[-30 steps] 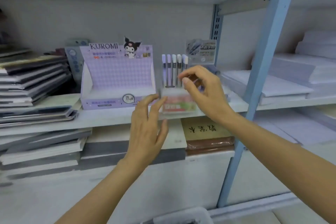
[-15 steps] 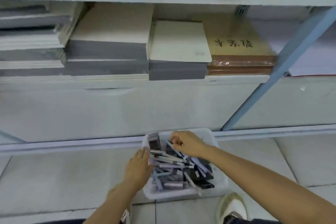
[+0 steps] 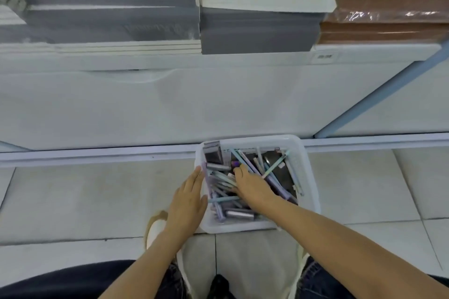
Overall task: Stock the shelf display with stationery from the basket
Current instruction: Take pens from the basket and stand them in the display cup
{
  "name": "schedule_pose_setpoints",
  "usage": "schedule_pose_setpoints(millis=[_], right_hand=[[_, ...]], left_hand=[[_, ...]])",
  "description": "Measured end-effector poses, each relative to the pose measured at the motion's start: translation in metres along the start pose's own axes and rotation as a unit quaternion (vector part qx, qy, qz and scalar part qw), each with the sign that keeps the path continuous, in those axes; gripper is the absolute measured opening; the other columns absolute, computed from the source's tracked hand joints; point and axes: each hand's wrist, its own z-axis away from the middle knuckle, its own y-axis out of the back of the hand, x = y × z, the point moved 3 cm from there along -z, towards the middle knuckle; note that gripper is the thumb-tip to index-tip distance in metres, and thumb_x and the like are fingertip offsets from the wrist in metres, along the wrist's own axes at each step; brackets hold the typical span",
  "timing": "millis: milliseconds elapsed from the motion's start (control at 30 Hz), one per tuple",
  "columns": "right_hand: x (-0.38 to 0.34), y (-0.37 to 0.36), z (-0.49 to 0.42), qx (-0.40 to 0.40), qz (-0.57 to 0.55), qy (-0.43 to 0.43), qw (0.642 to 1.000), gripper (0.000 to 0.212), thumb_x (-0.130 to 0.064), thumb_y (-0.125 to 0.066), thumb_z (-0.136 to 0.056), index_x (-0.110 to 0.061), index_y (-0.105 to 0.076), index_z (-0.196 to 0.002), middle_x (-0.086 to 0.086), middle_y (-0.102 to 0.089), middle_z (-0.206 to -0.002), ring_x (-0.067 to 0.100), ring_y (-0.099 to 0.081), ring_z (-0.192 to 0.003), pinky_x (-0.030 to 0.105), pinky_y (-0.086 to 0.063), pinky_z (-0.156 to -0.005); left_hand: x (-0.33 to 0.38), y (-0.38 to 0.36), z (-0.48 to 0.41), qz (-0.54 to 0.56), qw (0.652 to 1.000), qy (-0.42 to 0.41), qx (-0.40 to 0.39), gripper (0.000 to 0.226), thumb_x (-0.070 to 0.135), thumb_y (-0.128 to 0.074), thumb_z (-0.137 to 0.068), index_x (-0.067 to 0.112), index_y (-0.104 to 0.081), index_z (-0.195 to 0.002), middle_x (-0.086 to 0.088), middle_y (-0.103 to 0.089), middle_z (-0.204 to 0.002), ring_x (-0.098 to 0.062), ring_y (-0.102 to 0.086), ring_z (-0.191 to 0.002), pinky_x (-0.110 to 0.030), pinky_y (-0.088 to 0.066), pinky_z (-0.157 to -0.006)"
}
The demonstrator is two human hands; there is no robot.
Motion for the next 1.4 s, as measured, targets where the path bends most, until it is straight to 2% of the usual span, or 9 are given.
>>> schedule_pose_setpoints(millis=[100,367,500,600,700,867,1000,1267,1400], right_hand=[[0.011,0.009,0.004,-0.014,-0.147,0.013,0.989,0.013,-0.023,-0.042,-0.101,-0.011,-0.045,-0.103,0.013,-0.051,-0.090,0.024,-0.052,-0.073,0.028,-0.039,-0.062],[0.033,0.047,0.025,0.043,-0.354,0.025,0.934,0.020,-0.023,-0.041,-0.104,-0.007,-0.050,-0.112,0.009,-0.059,-0.094,0.013,-0.048,-0.072,0.028,-0.040,-0.065],[0.011,0.051,0.034,0.041,-0.417,0.065,0.906,0.024,-0.032,-0.041,-0.104,-0.014,-0.052,-0.115,0.005,-0.059,-0.101,0.015,-0.058,-0.087,0.029,-0.048,-0.078],[-0.001,0.046,0.036,0.042,-0.442,0.082,0.892,0.012,-0.024,-0.043,-0.103,-0.018,-0.050,-0.110,0.001,-0.060,-0.097,0.004,-0.060,-0.086,0.026,-0.050,-0.074],[-0.006,0.041,0.035,0.045,-0.441,0.086,0.892,0.004,-0.017,-0.047,-0.101,-0.017,-0.045,-0.104,-0.010,-0.051,-0.082,-0.008,-0.051,-0.067,0.014,-0.040,-0.063],[-0.010,0.047,0.041,0.013,-0.474,0.086,0.876,0.006,-0.030,-0.050,-0.099,-0.035,-0.052,-0.100,-0.026,-0.061,-0.084,-0.013,-0.056,-0.077,0.007,-0.043,-0.068],[0.025,0.046,0.033,0.056,-0.464,-0.063,0.882,0.030,-0.026,-0.044,-0.100,-0.007,-0.063,-0.086,0.002,-0.053,-0.077,0.012,-0.047,-0.067,0.027,-0.036,-0.063],[0.049,-0.005,0.035,-0.128,-0.173,-0.138,0.967,0.042,-0.042,-0.071,-0.083,-0.015,-0.045,-0.064,0.001,-0.045,-0.065,0.011,-0.043,-0.056,0.023,-0.032,-0.047],[0.055,0.005,0.036,-0.121,-0.302,-0.138,0.935,0.026,-0.030,-0.069,-0.087,-0.011,-0.058,-0.073,0.003,-0.054,-0.069,0.011,-0.048,-0.059,0.022,-0.040,-0.054]], left_hand=[[0.002,0.005,-0.002,0.010,0.999,0.001,0.031,0.054,0.012,-0.055,-0.096,0.006,-0.038,-0.146,-0.011,-0.033,-0.154,-0.028,-0.040,-0.135,-0.038,-0.034,-0.110],[0.037,0.013,-0.019,0.211,0.974,0.080,0.017,0.024,0.023,-0.046,-0.102,0.013,-0.067,-0.101,0.001,-0.057,-0.092,-0.016,-0.054,-0.087,-0.014,-0.041,-0.071],[0.075,0.004,-0.031,0.529,0.826,0.177,-0.085,0.038,0.041,-0.046,-0.099,0.012,-0.064,-0.115,-0.009,-0.069,-0.108,-0.020,-0.065,-0.101,-0.032,-0.052,-0.090],[0.090,-0.005,-0.037,0.667,0.688,0.285,-0.017,0.036,0.032,-0.049,-0.100,0.001,-0.061,-0.114,-0.017,-0.069,-0.102,-0.022,-0.067,-0.096,-0.033,-0.052,-0.083],[0.090,-0.009,-0.041,0.681,0.637,0.358,0.052,0.024,0.023,-0.046,-0.102,0.004,-0.059,-0.095,-0.012,-0.063,-0.078,-0.018,-0.063,-0.072,-0.029,-0.050,-0.070],[0.071,0.003,-0.042,0.667,0.646,0.357,0.097,0.029,0.018,-0.039,-0.104,0.006,-0.057,-0.085,-0.007,-0.068,-0.071,-0.017,-0.065,-0.056,-0.031,-0.055,-0.059],[0.052,0.006,-0.041,0.642,0.678,0.329,0.140,0.020,0.017,-0.038,-0.105,0.009,-0.044,-0.087,-0.003,-0.054,-0.059,-0.016,-0.056,-0.046,-0.034,-0.053,-0.054],[0.058,-0.009,-0.031,0.536,0.797,0.277,-0.015,0.022,0.022,-0.049,-0.101,0.014,-0.046,-0.081,-0.002,-0.038,-0.062,-0.008,-0.029,-0.042,-0.019,-0.027,-0.036],[0.056,-0.008,-0.030,0.526,0.803,0.278,-0.046,0.023,0.023,-0.057,-0.098,0.012,-0.049,-0.079,-0.003,-0.041,-0.061,-0.008,-0.031,-0.040,-0.019,-0.029,-0.034]])
